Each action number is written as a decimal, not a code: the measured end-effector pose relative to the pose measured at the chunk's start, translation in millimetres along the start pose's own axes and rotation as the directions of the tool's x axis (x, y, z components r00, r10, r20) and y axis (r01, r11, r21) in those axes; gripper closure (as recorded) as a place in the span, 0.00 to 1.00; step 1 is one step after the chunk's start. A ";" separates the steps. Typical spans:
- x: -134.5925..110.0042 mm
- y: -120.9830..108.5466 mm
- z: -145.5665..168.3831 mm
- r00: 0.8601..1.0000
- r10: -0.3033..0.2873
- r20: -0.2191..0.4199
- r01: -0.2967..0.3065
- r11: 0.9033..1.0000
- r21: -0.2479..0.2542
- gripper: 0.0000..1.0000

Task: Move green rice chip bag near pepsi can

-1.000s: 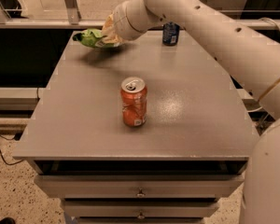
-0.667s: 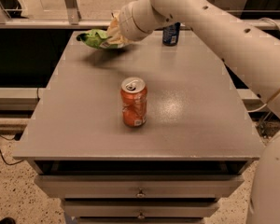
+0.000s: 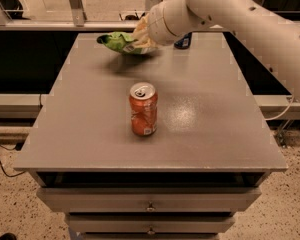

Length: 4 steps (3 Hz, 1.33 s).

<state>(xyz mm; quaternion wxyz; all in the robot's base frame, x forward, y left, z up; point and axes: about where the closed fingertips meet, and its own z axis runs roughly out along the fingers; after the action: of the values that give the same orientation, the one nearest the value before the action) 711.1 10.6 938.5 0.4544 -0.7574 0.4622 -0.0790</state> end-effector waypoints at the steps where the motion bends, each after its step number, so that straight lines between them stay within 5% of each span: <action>1: 10.8 8.1 -23.7 0.999 0.034 -0.013 -0.034 0.999 0.005 1.00; 4: 43.6 22.2 -110.1 0.988 0.104 -0.118 -0.096 0.993 0.071 1.00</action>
Offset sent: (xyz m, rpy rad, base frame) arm -0.0480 -0.0875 0.0245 0.0228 0.0222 -0.1122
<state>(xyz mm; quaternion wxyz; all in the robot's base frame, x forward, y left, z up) 662.2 -94.4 971.8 0.4530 -0.7120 0.5237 -0.1170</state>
